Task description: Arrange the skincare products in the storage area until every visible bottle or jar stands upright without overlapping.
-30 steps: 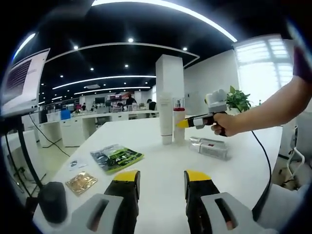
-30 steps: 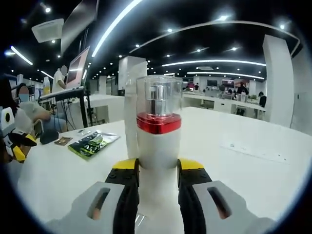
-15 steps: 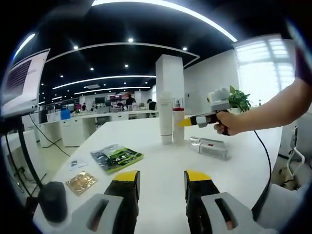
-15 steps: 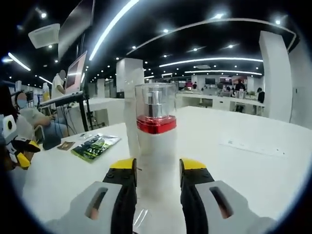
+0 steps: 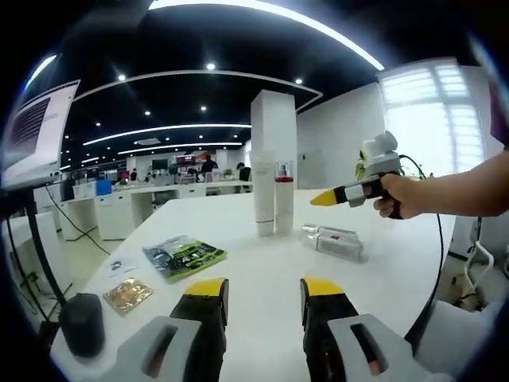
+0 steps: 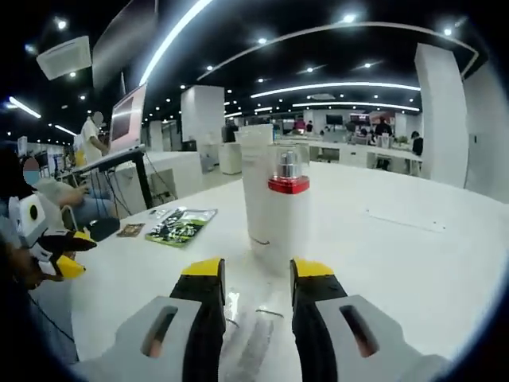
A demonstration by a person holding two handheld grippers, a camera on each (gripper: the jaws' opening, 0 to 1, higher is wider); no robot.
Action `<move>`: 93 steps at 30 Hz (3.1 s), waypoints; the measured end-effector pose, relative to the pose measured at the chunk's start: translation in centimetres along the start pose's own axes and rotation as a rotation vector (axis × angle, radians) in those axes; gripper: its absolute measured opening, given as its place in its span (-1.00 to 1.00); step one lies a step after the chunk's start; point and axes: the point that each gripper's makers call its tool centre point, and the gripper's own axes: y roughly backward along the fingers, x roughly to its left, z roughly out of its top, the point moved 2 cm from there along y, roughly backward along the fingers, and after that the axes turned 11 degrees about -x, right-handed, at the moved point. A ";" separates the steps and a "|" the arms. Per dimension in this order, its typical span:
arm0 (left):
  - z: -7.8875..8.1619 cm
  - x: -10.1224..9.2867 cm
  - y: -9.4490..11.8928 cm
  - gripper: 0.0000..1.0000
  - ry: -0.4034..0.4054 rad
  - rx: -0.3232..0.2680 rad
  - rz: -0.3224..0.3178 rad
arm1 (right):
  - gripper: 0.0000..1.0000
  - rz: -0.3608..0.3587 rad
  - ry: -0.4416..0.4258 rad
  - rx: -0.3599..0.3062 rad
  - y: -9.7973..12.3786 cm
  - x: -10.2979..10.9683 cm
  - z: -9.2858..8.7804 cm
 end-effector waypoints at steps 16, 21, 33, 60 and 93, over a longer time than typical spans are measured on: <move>0.0 -0.1 0.5 -0.27 0.003 -0.007 -0.003 | -0.38 0.000 0.089 0.230 2.0 4.7 -4.1; -0.1 0.0 0.8 -0.27 0.005 -0.007 0.001 | -0.40 -0.037 0.094 0.268 2.5 4.2 -5.0; -0.1 0.4 1.2 -0.28 0.002 -0.005 0.018 | -0.42 -0.030 0.097 0.309 2.3 4.7 -6.3; -0.1 2.0 2.6 -0.29 0.009 -0.003 0.079 | -0.58 0.007 0.113 0.369 -0.5 5.7 -8.0; 0.2 3.0 4.0 -0.22 0.379 -0.078 0.136 | -0.61 0.462 0.155 0.069 -3.0 20.8 -3.2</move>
